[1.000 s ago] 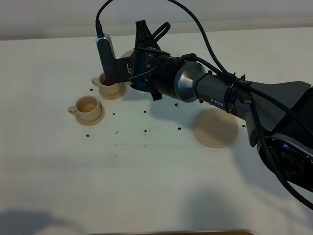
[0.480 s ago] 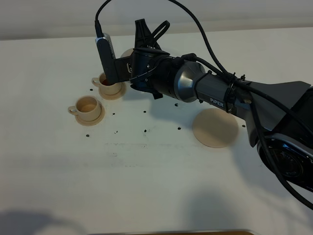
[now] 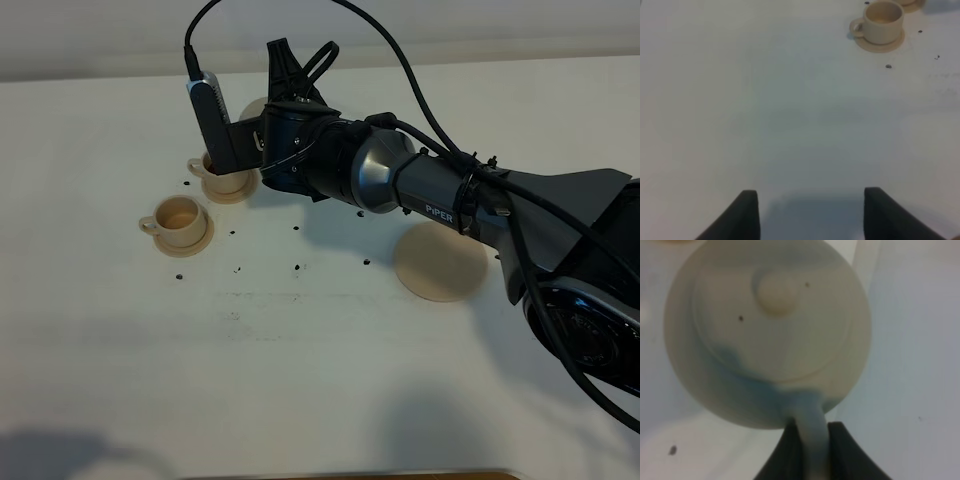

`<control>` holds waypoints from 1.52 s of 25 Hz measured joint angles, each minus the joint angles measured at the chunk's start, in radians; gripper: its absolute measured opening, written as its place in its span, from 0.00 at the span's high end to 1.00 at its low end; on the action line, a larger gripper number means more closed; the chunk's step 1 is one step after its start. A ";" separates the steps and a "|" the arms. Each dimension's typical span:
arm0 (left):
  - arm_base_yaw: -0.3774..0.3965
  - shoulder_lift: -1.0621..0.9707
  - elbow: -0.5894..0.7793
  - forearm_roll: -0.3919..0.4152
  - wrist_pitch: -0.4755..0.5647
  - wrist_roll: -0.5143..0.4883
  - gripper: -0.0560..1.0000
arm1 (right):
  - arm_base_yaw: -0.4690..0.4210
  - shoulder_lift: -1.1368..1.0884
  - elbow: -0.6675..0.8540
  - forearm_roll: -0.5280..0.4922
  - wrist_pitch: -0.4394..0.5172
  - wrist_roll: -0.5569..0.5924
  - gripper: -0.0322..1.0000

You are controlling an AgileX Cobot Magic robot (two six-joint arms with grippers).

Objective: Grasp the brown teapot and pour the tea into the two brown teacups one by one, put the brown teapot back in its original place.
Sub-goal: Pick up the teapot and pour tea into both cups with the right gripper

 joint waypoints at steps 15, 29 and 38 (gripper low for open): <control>0.000 0.000 0.000 0.000 0.000 0.000 0.45 | 0.003 0.000 0.000 -0.032 0.000 0.000 0.89; 0.000 0.000 0.000 0.003 0.000 0.000 0.45 | 0.003 0.000 0.000 -0.058 0.000 0.000 0.89; 0.000 0.000 0.000 0.030 0.000 0.000 0.45 | 0.003 0.000 0.000 -0.059 0.000 0.021 0.89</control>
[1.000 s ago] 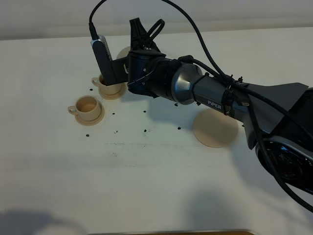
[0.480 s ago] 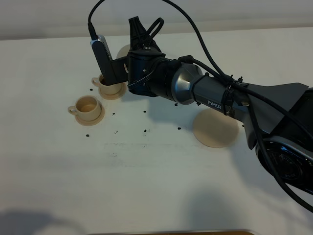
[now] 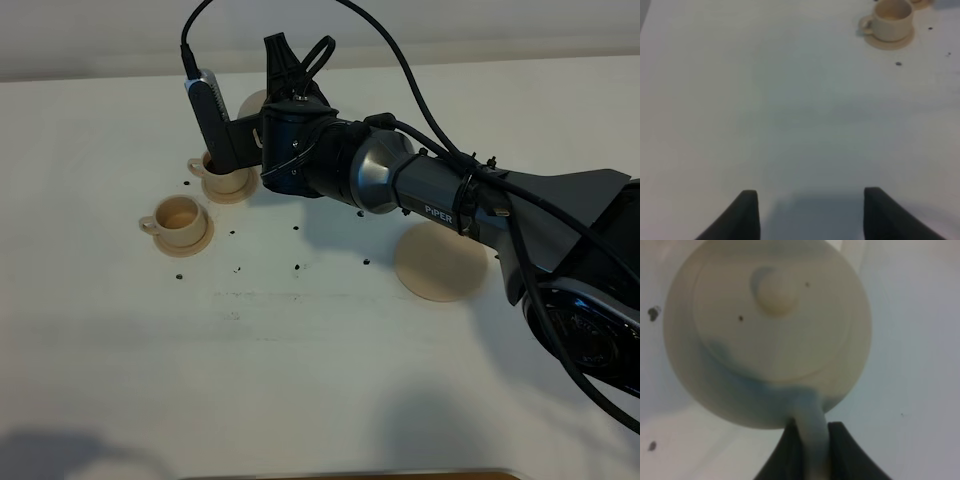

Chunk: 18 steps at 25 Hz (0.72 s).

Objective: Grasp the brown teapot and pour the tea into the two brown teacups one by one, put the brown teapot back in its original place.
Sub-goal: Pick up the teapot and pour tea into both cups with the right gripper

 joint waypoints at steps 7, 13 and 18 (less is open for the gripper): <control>0.000 0.000 0.000 0.003 0.000 0.000 0.45 | 0.000 0.000 0.000 0.008 0.000 0.028 0.89; 0.000 0.000 0.000 0.004 0.000 0.000 0.45 | 0.000 0.000 0.000 0.097 0.012 0.040 0.89; 0.000 0.000 0.000 0.004 0.000 0.000 0.45 | 0.000 0.000 0.000 0.153 0.024 0.092 0.89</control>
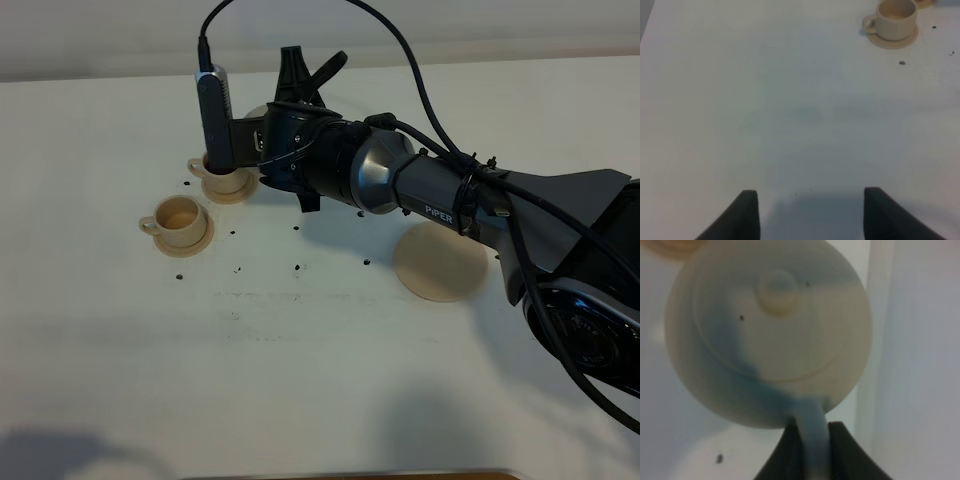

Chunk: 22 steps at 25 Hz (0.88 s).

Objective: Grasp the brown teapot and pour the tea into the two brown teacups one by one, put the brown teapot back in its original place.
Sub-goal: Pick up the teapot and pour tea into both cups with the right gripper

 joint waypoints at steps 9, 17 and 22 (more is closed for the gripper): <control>0.000 0.000 0.000 0.000 0.000 0.000 0.45 | 0.000 -0.012 -0.012 0.115 0.021 0.094 0.89; 0.000 0.000 0.000 0.001 0.000 0.000 0.45 | -0.019 -0.025 -0.131 0.279 0.162 0.104 0.89; 0.000 0.000 0.000 0.001 0.000 0.000 0.45 | -0.027 -0.026 -0.211 0.379 0.283 0.105 0.89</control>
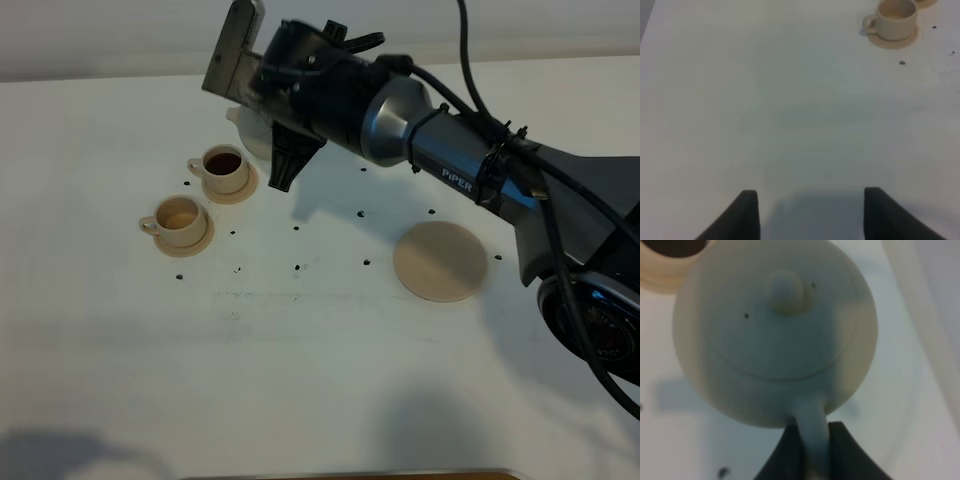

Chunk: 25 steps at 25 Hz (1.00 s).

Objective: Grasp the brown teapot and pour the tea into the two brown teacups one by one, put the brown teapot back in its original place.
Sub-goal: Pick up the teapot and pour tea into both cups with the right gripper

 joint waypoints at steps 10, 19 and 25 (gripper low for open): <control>0.000 0.000 0.000 0.000 0.000 0.000 0.45 | -0.020 -0.007 -0.022 0.207 0.092 0.092 0.89; 0.000 0.000 0.000 0.000 0.000 0.000 0.45 | -0.049 -0.007 -0.022 0.237 0.076 0.131 0.89; 0.000 0.000 0.000 0.000 0.000 0.000 0.45 | -0.068 0.001 -0.022 0.264 0.046 0.138 0.89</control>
